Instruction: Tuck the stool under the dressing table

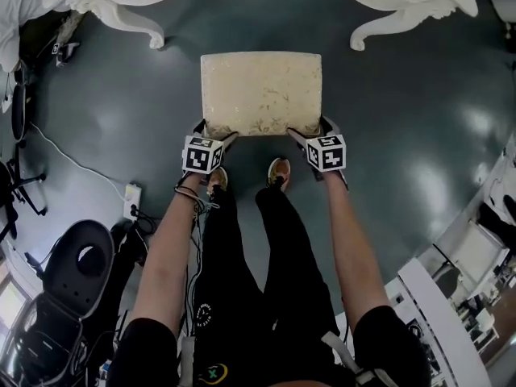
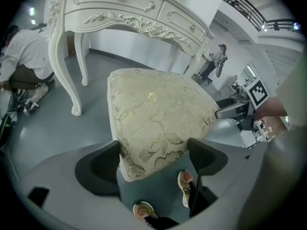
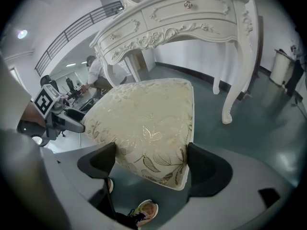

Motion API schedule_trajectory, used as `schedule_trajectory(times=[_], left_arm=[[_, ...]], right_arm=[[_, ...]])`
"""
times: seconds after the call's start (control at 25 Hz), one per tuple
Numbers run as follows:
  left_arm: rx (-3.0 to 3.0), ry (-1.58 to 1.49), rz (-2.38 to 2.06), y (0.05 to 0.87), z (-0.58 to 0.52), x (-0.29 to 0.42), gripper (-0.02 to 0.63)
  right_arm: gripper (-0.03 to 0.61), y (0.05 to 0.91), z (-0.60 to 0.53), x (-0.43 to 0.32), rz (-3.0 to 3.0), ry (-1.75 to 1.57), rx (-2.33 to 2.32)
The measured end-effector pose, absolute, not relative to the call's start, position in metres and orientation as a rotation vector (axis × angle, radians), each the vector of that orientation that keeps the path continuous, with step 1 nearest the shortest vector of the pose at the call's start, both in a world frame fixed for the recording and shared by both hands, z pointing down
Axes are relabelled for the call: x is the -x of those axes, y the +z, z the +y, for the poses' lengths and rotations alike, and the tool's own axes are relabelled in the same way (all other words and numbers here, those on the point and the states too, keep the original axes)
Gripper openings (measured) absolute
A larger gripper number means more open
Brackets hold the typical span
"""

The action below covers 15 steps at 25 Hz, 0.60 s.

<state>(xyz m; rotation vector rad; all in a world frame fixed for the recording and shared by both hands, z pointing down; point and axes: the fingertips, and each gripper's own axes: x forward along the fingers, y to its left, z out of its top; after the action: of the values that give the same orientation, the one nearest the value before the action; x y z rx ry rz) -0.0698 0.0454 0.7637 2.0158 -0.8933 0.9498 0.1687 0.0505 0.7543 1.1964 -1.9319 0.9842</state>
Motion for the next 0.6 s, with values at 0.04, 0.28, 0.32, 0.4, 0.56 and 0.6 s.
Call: schedule_trajectory(times=[0.04,0.28,0.32,0.4,0.56,0.6], left_arm=[[-2.009,0.955,-0.893,0.764,0.043,0.064,0.451],[-1.964,0.960,-0.914,0.765,0.040,0.052,0.453],[-1.964,0.959,-0.917,0.765,0.037,0.052,0.454],[-1.964,0.960,-0.926,0.766,0.034,0.052,0.459],[-1.979,0.939,-0.964,0.766,0.026,0.051,0.460],[-1.986,0.932,-0.977,0.766,0.019,0.050,0.460]], right_arm=[[0.491,0.754,0.049,-0.175,-1.931,0.986,-1.194],[0.491,0.754,0.039,-0.187,-1.946,0.964,-1.167],[0.491,0.753,0.037,-0.187,-1.948,0.957,-1.173],[0.491,0.753,0.035,-0.187,-1.947,0.952,-1.180],[0.491,0.754,0.027,-0.189,-1.943,0.954,-1.192],[0.491,0.755,0.019,-0.191,-1.946,0.949,-1.199]])
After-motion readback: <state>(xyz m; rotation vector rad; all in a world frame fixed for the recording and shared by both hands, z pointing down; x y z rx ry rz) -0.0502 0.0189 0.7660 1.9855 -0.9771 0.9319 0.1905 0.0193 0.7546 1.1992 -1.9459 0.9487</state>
